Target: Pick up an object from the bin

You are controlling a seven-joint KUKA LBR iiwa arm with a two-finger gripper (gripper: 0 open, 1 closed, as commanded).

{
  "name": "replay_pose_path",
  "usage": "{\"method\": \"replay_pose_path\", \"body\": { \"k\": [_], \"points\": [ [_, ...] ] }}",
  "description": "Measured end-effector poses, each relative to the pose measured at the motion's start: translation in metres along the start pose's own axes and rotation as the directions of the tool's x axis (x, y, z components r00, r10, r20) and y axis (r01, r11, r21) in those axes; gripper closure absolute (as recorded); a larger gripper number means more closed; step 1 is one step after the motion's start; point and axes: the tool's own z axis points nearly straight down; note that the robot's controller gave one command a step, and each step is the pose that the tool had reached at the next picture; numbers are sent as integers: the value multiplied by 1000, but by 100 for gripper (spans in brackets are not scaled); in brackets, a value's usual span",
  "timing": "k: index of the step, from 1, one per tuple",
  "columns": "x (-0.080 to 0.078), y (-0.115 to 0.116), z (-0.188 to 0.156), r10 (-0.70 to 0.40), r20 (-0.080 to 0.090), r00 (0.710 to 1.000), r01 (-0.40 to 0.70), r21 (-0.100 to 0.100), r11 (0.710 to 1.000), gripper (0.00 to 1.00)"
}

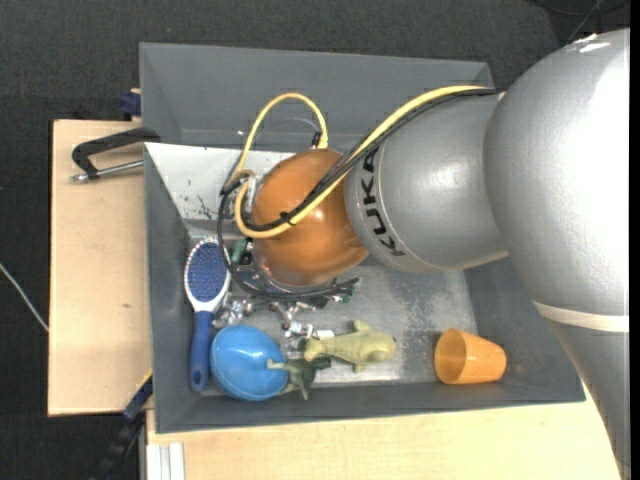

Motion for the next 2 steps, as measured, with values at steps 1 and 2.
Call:
{"method": "replay_pose_path", "body": {
  "k": [1, 2],
  "points": [
    [-2, -2, -21, 3, -3, 1000, -3, -13, 1000, 100],
    [-5, -5, -124, 6, 3, 1000, -6, -8, 1000, 100]
  ]
}}
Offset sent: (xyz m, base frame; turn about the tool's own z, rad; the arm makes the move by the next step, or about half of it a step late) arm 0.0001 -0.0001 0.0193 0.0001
